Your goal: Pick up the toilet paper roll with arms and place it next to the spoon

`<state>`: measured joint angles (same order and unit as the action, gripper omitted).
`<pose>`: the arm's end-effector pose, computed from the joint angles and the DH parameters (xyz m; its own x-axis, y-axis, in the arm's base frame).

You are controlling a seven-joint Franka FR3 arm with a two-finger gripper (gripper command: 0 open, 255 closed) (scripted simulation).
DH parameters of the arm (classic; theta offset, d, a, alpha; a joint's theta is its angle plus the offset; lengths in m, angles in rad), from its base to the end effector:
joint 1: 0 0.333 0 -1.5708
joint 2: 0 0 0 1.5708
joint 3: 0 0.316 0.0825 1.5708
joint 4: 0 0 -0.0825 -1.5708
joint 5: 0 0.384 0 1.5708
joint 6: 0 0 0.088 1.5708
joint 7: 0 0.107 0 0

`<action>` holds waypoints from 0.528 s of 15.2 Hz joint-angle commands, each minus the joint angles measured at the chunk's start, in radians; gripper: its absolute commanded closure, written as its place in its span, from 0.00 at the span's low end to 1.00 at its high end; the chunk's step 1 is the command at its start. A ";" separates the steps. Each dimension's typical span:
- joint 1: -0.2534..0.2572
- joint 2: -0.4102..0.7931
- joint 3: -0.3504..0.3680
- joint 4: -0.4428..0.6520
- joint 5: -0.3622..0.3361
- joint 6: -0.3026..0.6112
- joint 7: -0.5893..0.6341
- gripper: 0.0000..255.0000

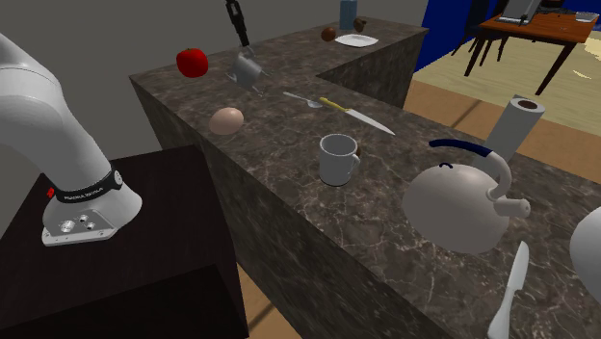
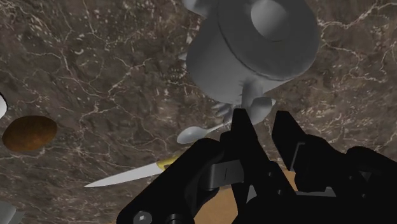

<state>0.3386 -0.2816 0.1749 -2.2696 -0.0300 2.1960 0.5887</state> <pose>0.4207 0.2410 0.4907 0.9756 -0.0657 0.2093 -0.0567 -0.9972 -0.0488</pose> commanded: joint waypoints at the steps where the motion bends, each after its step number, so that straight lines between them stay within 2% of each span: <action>1: -0.001 0.006 0.001 -0.022 -0.002 0.029 0.002 1.00; 8: -0.003 0.039 0.006 -0.086 -0.012 0.127 0.014 1.00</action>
<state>0.3363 -0.2485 0.1798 -2.3490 -0.0398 2.3080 0.6010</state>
